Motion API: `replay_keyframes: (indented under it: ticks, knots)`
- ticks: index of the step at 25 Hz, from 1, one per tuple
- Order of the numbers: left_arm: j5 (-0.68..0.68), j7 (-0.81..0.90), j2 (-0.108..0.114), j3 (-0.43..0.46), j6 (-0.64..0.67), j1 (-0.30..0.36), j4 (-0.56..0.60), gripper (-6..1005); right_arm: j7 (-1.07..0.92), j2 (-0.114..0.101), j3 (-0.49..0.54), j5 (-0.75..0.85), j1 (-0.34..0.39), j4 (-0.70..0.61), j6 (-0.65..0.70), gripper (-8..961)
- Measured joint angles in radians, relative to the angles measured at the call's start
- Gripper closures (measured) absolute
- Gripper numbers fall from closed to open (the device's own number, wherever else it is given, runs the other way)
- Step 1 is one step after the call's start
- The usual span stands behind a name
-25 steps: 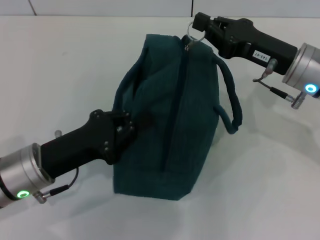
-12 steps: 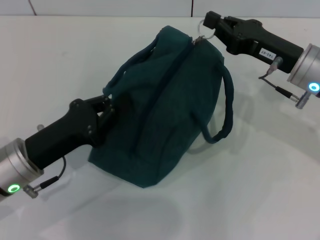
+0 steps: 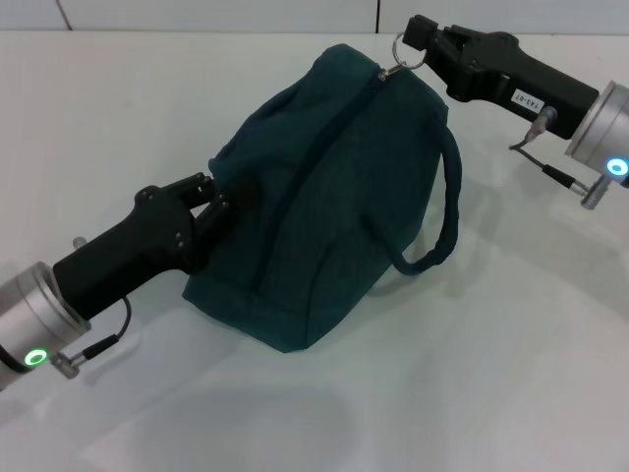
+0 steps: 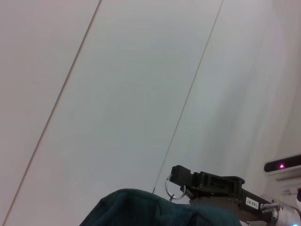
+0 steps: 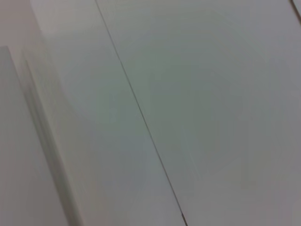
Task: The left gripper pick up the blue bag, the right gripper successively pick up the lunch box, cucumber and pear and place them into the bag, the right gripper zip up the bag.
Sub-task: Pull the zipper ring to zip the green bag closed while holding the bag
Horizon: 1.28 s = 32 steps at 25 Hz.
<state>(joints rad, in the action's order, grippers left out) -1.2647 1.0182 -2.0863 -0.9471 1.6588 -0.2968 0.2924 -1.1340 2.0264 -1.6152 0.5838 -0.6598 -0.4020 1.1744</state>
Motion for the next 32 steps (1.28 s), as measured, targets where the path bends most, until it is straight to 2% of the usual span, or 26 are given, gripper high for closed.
replay_keyframes:
  ticks: [4,5,10,15,17,23,28,29,30,32]
  knots:
    - [0.013,0.004,0.001,0.001,-0.002,-0.005,0.005,942,0.003,-0.001,0.0,0.0,-0.004,-0.004,-0.002,887]
    - [0.061,0.0,0.001,0.001,-0.004,-0.003,0.004,942,0.004,-0.002,0.0,0.0,-0.004,-0.006,-0.004,886]
    - [0.123,0.006,0.009,0.002,-0.006,0.007,0.019,758,0.013,-0.003,0.012,-0.001,-0.005,-0.01,-0.009,885]
    - [0.124,0.109,0.032,0.002,-0.034,0.002,0.107,612,0.014,-0.003,0.033,-0.001,-0.006,-0.005,-0.005,884]
    - [0.105,0.174,0.045,0.002,-0.055,-0.008,0.151,316,0.016,-0.003,0.036,-0.001,-0.006,-0.004,-0.005,884]
    - [-0.018,0.379,0.07,0.002,-0.098,-0.049,0.318,127,0.02,-0.002,0.037,-0.001,0.001,0.0,-0.003,883]
    - [-0.157,0.653,0.096,0.004,-0.169,-0.084,0.536,121,0.024,-0.002,0.037,-0.001,0.002,0.0,-0.002,882]
    - [-0.207,0.743,0.108,0.011,-0.174,-0.103,0.621,120,0.024,-0.002,0.037,-0.001,0.002,0.0,-0.001,882]
    - [-0.207,0.743,0.108,0.011,-0.174,-0.103,0.621,119,0.024,-0.002,0.037,-0.001,0.002,0.0,-0.001,881]
    - [-0.279,0.872,0.119,0.022,-0.171,-0.128,0.732,116,0.026,-0.003,0.038,-0.001,0.002,0.0,-0.001,881]
